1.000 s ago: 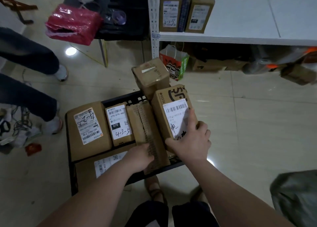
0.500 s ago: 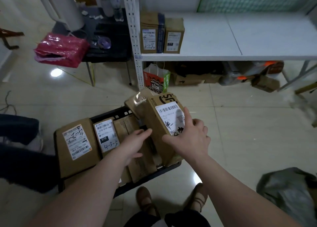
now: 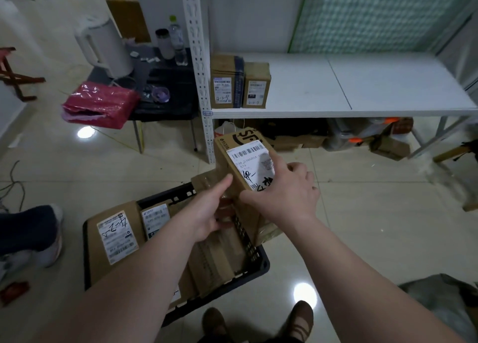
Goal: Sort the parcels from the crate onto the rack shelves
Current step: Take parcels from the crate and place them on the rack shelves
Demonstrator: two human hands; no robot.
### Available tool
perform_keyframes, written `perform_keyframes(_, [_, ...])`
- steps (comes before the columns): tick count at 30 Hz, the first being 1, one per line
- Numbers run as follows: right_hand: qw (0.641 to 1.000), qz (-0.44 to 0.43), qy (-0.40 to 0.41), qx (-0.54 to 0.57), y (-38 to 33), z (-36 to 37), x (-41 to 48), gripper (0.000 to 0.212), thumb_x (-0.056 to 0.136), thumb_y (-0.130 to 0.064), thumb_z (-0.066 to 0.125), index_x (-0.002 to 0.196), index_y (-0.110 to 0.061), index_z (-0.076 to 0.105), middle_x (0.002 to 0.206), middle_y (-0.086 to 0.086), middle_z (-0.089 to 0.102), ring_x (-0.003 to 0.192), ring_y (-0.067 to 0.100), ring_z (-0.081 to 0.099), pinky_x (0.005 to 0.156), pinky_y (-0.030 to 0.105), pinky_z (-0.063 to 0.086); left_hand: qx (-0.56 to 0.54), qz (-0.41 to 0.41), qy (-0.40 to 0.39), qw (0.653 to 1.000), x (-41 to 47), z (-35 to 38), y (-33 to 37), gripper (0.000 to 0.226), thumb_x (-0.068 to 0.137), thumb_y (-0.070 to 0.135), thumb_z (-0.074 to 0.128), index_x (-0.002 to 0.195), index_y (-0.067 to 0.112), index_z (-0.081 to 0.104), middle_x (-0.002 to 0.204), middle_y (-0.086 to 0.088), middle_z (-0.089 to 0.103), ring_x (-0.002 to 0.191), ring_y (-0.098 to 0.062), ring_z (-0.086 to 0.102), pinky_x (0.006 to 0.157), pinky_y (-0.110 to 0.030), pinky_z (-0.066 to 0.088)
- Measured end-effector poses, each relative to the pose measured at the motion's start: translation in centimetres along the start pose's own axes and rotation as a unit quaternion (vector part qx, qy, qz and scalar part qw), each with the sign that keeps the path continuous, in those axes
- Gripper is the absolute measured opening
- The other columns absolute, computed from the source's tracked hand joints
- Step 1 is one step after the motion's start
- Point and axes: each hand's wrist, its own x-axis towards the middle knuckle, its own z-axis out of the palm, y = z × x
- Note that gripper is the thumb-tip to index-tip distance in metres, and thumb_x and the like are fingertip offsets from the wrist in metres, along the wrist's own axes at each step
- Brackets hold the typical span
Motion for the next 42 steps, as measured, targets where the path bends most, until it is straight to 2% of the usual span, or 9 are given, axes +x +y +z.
perform_keyframes(7, [0.994, -0.080, 0.018, 0.069, -0.9, -0.8, 0.5, 0.095, 0.070, -0.050, 0.072, 0.150, -0.039, 0.022, 0.136, 0.008, 0.041, 0.127, 0.026, 0.033, 0.105, 0.040, 0.035, 0.002, 0.055, -0.042, 0.998, -1.3, 0.9, 3.1, 0.054, 0.078, 0.069, 0.050, 0.117, 0.034, 0.064, 0.102, -0.002, 0.073, 0.092, -0.025, 0.067, 0.075, -0.040, 0.054])
perform_keyframes(10, [0.977, -0.120, 0.041, 0.174, -1.0, -0.9, 1.0, 0.075, 0.083, -0.035, 0.066, 0.149, -0.033, 0.032, 0.134, 0.007, 0.044, 0.125, 0.023, 0.039, 0.107, 0.037, 0.038, 0.000, 0.094, -0.051, 0.994, -1.6, 1.5, 4.5, 0.048, 0.088, 0.064, 0.042, 0.133, 0.046, 0.045, 0.119, -0.001, 0.067, 0.106, -0.028, 0.065, 0.091, -0.052, 0.050])
perform_keyframes(14, [0.883, -0.019, 0.024, 0.468, -0.9, -2.8, 2.1, 0.048, 0.097, -0.018, 0.052, 0.144, -0.027, 0.045, 0.114, -0.007, 0.063, 0.098, 0.007, 0.063, 0.081, 0.030, 0.055, 0.002, 0.135, -0.040, 0.990, -2.7, 2.0, 6.3, 0.046, 0.092, 0.058, 0.039, 0.137, 0.058, 0.029, 0.123, 0.006, 0.065, 0.117, -0.023, 0.058, 0.101, -0.061, 0.038])
perform_keyframes(17, [0.823, 0.036, -0.015, 0.566, 0.0, -4.2, 3.0, 0.033, 0.101, -0.009, 0.047, 0.130, -0.019, 0.058, 0.099, -0.005, 0.069, 0.073, -0.001, 0.068, 0.059, 0.018, 0.054, 0.024, 0.159, -0.046, 0.986, -3.4, 2.5, 7.1, 0.049, 0.093, 0.056, 0.040, 0.138, 0.061, 0.021, 0.127, 0.011, 0.062, 0.121, -0.022, 0.055, 0.102, -0.066, 0.032])
perform_keyframes(20, [0.801, 0.047, -0.027, 0.596, 0.9, -4.6, 3.6, 0.023, 0.100, -0.008, 0.048, 0.119, -0.012, 0.062, 0.090, -0.002, 0.069, 0.061, -0.002, 0.064, 0.057, 0.018, 0.051, 0.057, 0.186, -0.034, 0.980, -3.9, 3.7, 7.5, 0.045, 0.100, 0.043, 0.035, 0.137, 0.064, 0.019, 0.127, 0.014, 0.061, 0.115, -0.017, 0.059, 0.102, -0.058, 0.038])
perform_keyframes(27, [0.770, 0.075, -0.042, 0.632, 3.2, -6.4, 4.5, 0.014, 0.100, -0.013, 0.046, 0.100, -0.022, 0.056, 0.080, -0.005, 0.070, 0.073, 0.013, 0.061, 0.050, 0.025, 0.041, 0.122, 0.264, -0.020, 0.956, -5.0, 7.6, 8.4, 0.053, 0.102, 0.027, 0.036, 0.140, 0.059, 0.018, 0.137, 0.020, 0.048, 0.123, -0.008, 0.049, 0.107, -0.040, 0.037])
perform_keyframes(32, [0.752, 0.070, -0.057, 0.653, 5.6, -8.8, 5.0, 0.018, 0.100, -0.021, 0.049, 0.114, -0.024, 0.060, 0.085, -0.009, 0.074, 0.078, 0.015, 0.062, 0.050, 0.026, 0.038, 0.169, 0.290, 0.007, 0.942, -5.0, 11.1, 9.3, 0.058, 0.099, 0.021, 0.045, 0.145, 0.046, 0.021, 0.129, 0.022, 0.043, 0.117, -0.003, 0.046, 0.097, -0.027, 0.039])
perform_keyframes(38, [0.740, 0.035, -0.089, 0.666, 8.8, -13.6, 5.9, 0.032, 0.100, -0.039, 0.044, 0.099, -0.032, 0.075, 0.099, -0.008, 0.075, 0.097, 0.018, 0.065, 0.080, 0.039, 0.042, 0.260, 0.330, 0.057, 0.906, -5.6, 17.0, 11.8, 0.065, 0.093, 0.034, 0.054, 0.149, 0.038, 0.020, 0.148, 0.010, 0.034, 0.131, -0.013, 0.039, 0.109, -0.043, 0.036])
perform_keyframes(42, [0.761, -0.021, -0.110, 0.639, 10.9, -18.3, 7.1, 0.036, 0.101, -0.049, 0.036, 0.125, -0.035, 0.059, 0.110, -0.006, 0.073, 0.086, 0.015, 0.068, 0.075, 0.036, 0.042, 0.282, 0.385, 0.053, 0.877, -6.4, 22.1, 14.5, 0.064, 0.094, 0.027, 0.055, 0.149, 0.034, 0.023, 0.144, 0.015, 0.032, 0.119, -0.002, 0.040, 0.087, -0.016, 0.040])
